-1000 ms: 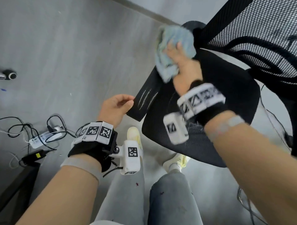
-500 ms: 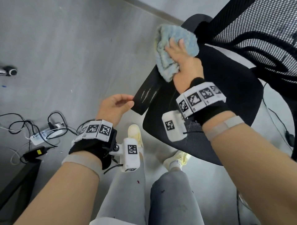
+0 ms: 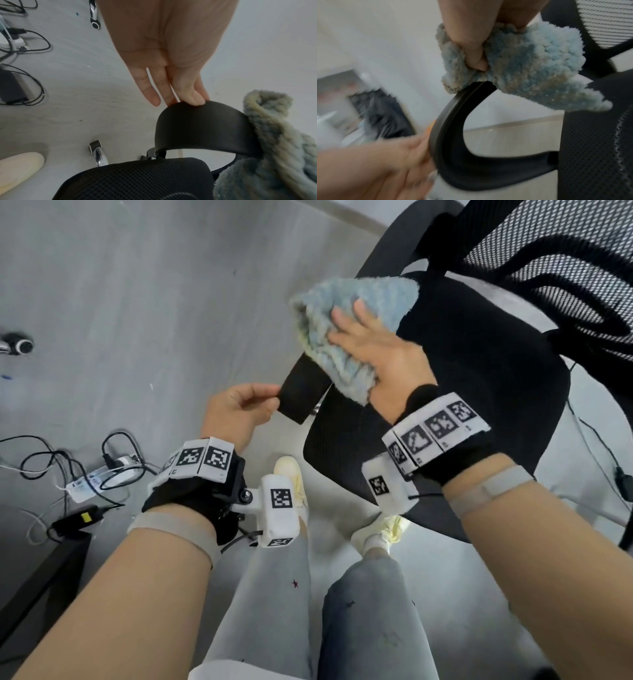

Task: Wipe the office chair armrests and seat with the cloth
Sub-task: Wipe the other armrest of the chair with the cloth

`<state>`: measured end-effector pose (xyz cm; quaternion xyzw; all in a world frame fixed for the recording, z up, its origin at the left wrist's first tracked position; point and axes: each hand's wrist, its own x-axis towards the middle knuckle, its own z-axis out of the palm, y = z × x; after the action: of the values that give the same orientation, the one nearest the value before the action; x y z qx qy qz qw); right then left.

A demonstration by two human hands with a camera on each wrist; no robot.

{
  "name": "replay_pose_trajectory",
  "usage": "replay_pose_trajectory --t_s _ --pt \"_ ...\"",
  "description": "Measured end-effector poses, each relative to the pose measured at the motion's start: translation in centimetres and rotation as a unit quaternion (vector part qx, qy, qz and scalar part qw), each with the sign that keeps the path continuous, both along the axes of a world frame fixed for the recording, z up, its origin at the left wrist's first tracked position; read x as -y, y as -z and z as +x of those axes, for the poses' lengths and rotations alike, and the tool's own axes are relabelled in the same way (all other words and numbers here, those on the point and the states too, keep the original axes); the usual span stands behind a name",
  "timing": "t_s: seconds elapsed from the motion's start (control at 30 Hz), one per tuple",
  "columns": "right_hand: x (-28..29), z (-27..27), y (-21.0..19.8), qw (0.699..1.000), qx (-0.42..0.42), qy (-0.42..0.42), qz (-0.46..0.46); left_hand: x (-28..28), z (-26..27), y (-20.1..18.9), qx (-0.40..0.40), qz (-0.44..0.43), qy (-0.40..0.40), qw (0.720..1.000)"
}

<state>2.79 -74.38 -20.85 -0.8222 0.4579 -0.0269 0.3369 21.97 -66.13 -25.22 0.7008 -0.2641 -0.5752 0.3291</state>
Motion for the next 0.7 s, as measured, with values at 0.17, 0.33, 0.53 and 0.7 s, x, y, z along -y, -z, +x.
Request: replay_pose_trajectory --t_s 0.17,0.33,0.53,0.7 --pt "-0.2 1.2 0.3 0.995 0.002 0.097 0.008 0.7 0.0 0.3 0.002 -0.017 -0.003 1.0" --pt "-5.4 2.7 -0.2 0.997 0.034 -0.066 -0.013 0.5 -0.1 0.5 -0.009 -0.002 -0.003 1.0" --pt "2.6 0.4 0.1 0.978 0.025 0.208 -0.007 -0.3 -0.3 0.8 -0.018 -0.003 -0.036 0.999" --pt "3.1 0.9 -0.7 0.982 -0.025 0.186 0.016 -0.2 -0.1 0.9 -0.019 0.0 -0.029 0.999"
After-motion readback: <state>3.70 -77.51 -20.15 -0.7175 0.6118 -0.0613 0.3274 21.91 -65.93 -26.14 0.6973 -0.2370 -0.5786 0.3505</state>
